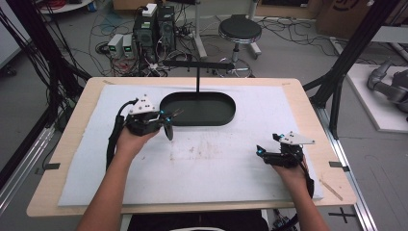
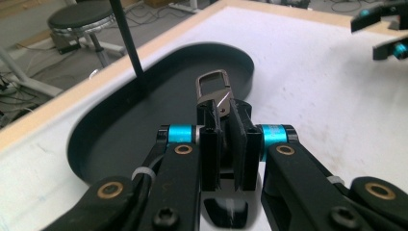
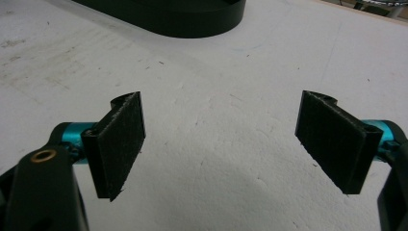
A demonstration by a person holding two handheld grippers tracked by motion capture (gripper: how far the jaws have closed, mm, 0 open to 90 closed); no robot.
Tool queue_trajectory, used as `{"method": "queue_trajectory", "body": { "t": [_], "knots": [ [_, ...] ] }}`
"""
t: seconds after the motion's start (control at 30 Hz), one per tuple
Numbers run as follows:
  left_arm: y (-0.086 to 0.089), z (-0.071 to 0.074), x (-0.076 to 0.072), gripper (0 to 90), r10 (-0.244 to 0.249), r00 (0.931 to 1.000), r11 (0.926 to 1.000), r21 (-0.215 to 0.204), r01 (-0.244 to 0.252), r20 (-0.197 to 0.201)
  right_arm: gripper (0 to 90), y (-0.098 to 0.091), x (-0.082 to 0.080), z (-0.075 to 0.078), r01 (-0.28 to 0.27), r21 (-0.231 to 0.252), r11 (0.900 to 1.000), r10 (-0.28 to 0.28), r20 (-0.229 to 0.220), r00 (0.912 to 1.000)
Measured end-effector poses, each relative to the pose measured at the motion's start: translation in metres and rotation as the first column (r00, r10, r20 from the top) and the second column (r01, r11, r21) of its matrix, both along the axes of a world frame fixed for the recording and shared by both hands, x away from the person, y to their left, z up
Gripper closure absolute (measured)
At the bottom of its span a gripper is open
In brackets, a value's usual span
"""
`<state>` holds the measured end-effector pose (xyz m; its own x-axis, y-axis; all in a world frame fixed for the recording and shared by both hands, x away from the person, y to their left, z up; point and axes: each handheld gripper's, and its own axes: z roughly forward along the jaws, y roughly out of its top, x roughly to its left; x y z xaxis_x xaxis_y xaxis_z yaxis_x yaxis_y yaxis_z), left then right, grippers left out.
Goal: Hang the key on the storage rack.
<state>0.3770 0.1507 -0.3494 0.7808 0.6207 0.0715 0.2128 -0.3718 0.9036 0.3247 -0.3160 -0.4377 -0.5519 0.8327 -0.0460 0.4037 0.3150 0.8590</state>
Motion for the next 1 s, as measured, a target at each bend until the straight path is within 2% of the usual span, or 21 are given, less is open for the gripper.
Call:
{"method": "queue_trajectory", "body": {
  "t": [0.03, 0.07, 0.17, 0.23, 0.33, 0.43, 0.5, 0.6, 0.67, 0.77, 1.0],
  "knots": [
    [0.000, 0.000, 0.000, 83.0, 0.000, 1.0000, 1.0000, 0.000, 0.000, 0.000, 18.0, 0.000, 0.000, 0.000, -0.001, -0.001, 1.0000, 0.001, 0.000, 1.0000],
    [-0.002, 0.008, 0.006, 83.1, 0.008, 0.9999, 0.9999, -0.011, -0.008, 0.010, 18.0, 0.000, 0.000, 0.000, -0.001, -0.001, 1.0000, 0.001, 0.000, 1.0000],
    [-0.004, 0.018, 0.016, 83.1, 0.019, 0.9995, 0.9992, -0.035, -0.018, 0.026, 18.0, 0.000, 0.000, 0.000, -0.002, -0.001, 1.0000, 0.002, -0.001, 1.0000],
    [-0.007, 0.025, 0.022, 83.0, 0.028, 0.9989, 0.9989, -0.037, -0.027, 0.038, 18.0, 0.000, 0.000, 0.000, -0.004, -0.004, 1.0000, 0.004, -0.001, 1.0000],
    [-0.010, 0.031, 0.029, 83.1, 0.037, 0.9983, 0.9988, -0.032, -0.036, 0.044, 18.0, 0.001, 0.001, -0.001, -0.002, 0.000, 1.0000, 0.002, -0.007, 1.0000],
    [-0.017, 0.040, 0.044, 83.1, 0.056, 0.9968, 0.9983, -0.016, -0.055, 0.056, 18.0, 0.001, 0.001, -0.001, -0.003, -0.001, 1.0000, 0.003, -0.008, 1.0000],
    [-0.021, 0.045, 0.052, 83.1, 0.059, 0.9965, 0.9981, -0.023, -0.058, 0.059, 18.0, 0.000, 0.001, -0.001, -0.002, -0.001, 1.0000, 0.002, -0.009, 1.0000],
    [-0.027, 0.052, 0.062, 83.0, 0.084, 0.9929, 0.9964, -0.016, -0.083, 0.083, 18.0, 0.000, 0.001, -0.001, -0.001, 0.000, 1.0000, 0.001, -0.011, 0.9999],
    [-0.030, 0.056, 0.068, 83.0, 0.119, 0.9882, 0.9928, -0.004, -0.119, 0.096, 18.0, 0.000, 0.002, -0.002, 0.001, 0.001, 1.0000, -0.001, -0.010, 0.9999],
    [-0.035, 0.059, 0.078, 83.0, 0.131, 0.9868, 0.9914, -0.010, -0.130, 0.095, 18.0, 0.000, 0.002, -0.002, 0.001, 0.002, 1.0000, -0.001, -0.016, 0.9999],
    [-0.046, 0.054, 0.093, 83.0, 0.153, 0.9836, 0.9868, 0.039, -0.158, 0.095, 18.0, -0.002, 0.003, -0.004, 0.004, 0.005, 1.0000, -0.004, -0.024, 0.9997]
  ]
}}
